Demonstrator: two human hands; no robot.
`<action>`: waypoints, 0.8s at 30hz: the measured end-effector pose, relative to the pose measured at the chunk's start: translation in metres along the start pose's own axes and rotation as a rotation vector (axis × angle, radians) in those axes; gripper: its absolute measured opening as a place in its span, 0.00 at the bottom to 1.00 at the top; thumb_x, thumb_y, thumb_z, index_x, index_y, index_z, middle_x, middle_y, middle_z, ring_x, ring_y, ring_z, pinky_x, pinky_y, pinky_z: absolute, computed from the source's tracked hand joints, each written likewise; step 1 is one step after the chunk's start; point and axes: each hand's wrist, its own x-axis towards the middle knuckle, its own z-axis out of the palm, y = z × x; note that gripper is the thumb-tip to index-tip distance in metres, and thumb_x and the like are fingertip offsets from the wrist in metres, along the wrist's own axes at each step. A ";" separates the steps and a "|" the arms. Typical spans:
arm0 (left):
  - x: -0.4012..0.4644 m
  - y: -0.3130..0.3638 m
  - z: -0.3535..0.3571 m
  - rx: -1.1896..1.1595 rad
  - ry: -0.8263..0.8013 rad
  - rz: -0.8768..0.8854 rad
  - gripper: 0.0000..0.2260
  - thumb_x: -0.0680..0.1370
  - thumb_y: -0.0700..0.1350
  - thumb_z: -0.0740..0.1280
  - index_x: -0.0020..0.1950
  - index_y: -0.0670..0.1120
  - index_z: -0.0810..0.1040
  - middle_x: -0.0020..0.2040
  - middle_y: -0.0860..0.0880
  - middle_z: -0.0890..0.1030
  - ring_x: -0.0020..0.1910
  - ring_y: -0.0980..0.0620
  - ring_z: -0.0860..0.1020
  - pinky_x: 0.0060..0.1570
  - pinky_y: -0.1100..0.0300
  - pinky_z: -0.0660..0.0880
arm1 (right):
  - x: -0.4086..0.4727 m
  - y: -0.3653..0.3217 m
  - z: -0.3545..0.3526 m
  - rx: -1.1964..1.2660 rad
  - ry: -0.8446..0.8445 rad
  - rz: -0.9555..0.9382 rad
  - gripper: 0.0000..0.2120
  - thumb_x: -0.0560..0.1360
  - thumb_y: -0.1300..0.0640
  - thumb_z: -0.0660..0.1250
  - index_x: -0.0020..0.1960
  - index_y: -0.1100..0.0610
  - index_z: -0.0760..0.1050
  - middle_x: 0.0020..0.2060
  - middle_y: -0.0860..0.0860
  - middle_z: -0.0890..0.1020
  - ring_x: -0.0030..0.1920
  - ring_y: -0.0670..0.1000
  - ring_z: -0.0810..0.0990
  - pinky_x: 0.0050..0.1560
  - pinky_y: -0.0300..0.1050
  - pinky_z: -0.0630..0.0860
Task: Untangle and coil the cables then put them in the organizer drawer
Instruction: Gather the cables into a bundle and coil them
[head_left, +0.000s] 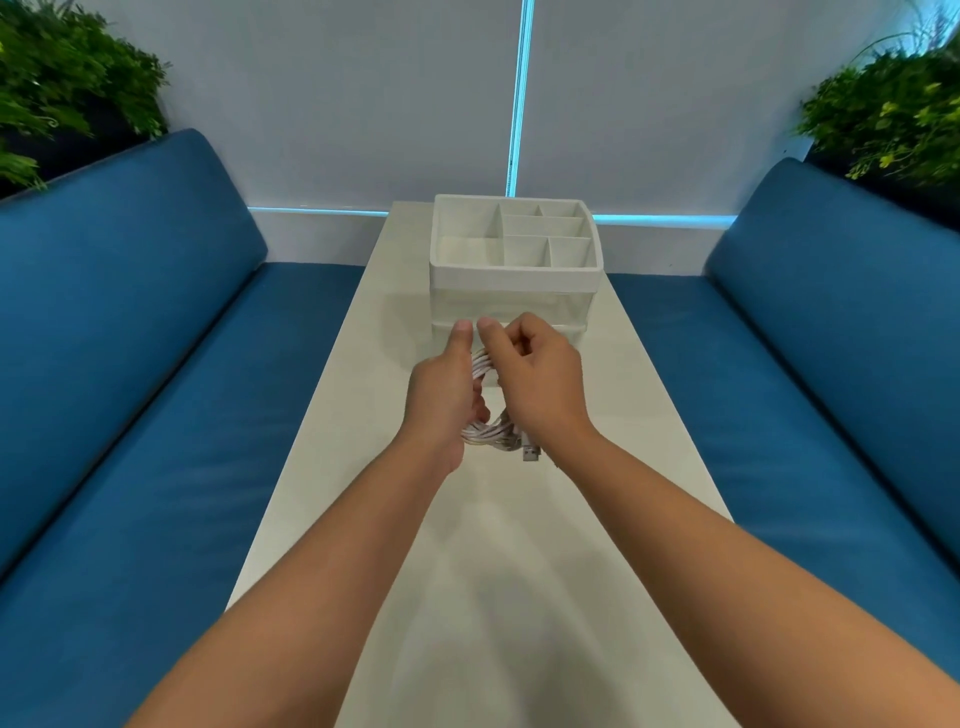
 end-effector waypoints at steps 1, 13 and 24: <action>-0.001 -0.001 0.000 -0.042 0.013 -0.009 0.22 0.81 0.59 0.61 0.38 0.42 0.78 0.24 0.51 0.69 0.19 0.53 0.67 0.30 0.60 0.69 | 0.000 0.001 0.000 -0.036 -0.010 -0.008 0.21 0.75 0.42 0.65 0.36 0.59 0.72 0.28 0.48 0.74 0.31 0.48 0.74 0.37 0.47 0.73; -0.010 -0.004 -0.001 -0.307 0.030 -0.051 0.21 0.81 0.53 0.65 0.31 0.43 0.71 0.20 0.50 0.63 0.18 0.53 0.62 0.25 0.62 0.65 | -0.007 0.004 0.006 -0.031 0.021 0.046 0.27 0.75 0.32 0.58 0.33 0.54 0.75 0.32 0.53 0.81 0.33 0.51 0.80 0.39 0.49 0.76; -0.009 -0.011 0.002 -0.339 0.009 0.088 0.24 0.83 0.58 0.58 0.33 0.44 0.71 0.26 0.47 0.64 0.23 0.53 0.61 0.24 0.62 0.60 | 0.005 0.003 0.004 0.004 0.027 -0.011 0.28 0.83 0.47 0.52 0.36 0.66 0.75 0.32 0.61 0.80 0.31 0.56 0.76 0.36 0.50 0.74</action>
